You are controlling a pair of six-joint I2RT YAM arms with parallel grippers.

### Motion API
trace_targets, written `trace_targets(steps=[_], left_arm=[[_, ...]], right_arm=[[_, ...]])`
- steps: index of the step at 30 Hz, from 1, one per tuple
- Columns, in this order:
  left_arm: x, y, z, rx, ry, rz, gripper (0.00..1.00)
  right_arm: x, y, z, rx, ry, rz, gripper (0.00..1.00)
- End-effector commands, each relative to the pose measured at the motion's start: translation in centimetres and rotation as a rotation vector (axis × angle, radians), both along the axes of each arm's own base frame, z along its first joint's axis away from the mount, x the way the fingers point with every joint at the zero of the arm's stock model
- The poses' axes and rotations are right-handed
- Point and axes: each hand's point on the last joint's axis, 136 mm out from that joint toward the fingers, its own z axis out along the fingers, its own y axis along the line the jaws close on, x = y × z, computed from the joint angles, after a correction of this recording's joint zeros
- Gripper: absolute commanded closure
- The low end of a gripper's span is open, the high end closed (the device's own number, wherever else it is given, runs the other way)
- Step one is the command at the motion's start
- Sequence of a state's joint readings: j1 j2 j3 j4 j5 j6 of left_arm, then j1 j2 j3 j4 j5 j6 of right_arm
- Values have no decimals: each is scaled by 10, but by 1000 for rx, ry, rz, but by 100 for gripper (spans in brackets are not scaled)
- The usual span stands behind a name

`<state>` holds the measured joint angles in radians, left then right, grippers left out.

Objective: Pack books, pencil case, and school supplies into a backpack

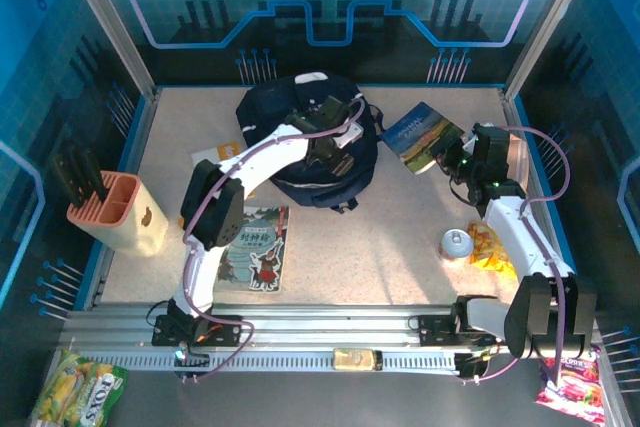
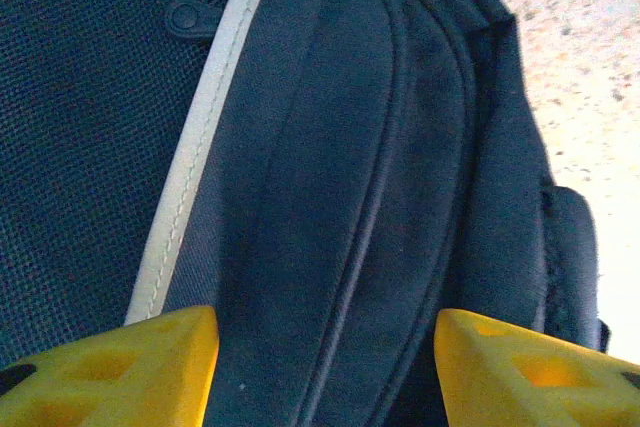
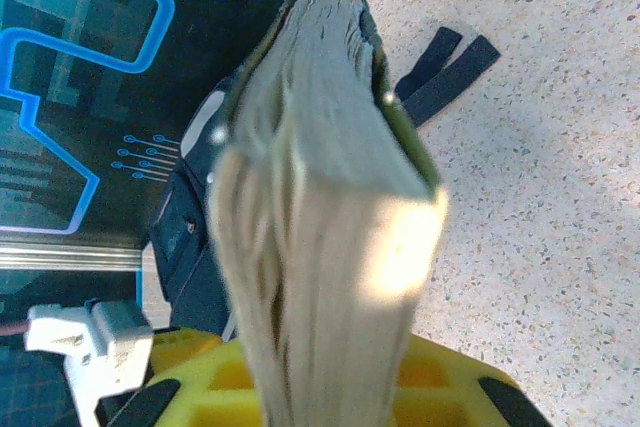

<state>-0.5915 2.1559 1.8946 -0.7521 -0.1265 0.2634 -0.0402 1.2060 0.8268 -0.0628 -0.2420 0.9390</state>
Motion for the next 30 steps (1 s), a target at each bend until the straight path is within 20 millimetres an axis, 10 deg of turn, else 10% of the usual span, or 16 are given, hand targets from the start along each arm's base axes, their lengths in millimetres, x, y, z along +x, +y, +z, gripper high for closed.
trace_targets(steps=[1,23,30], left_arm=[[0,13,-3,117,18,-31,40],[3,20,-35,251,40,-69,36],[23,26,-16,320,-96,-12,59]], right_arm=[[6,1,44,2,-130,34,92],[-6,-4,27,46,-95,-6,91],[-9,-7,30,25,-95,-15,91]])
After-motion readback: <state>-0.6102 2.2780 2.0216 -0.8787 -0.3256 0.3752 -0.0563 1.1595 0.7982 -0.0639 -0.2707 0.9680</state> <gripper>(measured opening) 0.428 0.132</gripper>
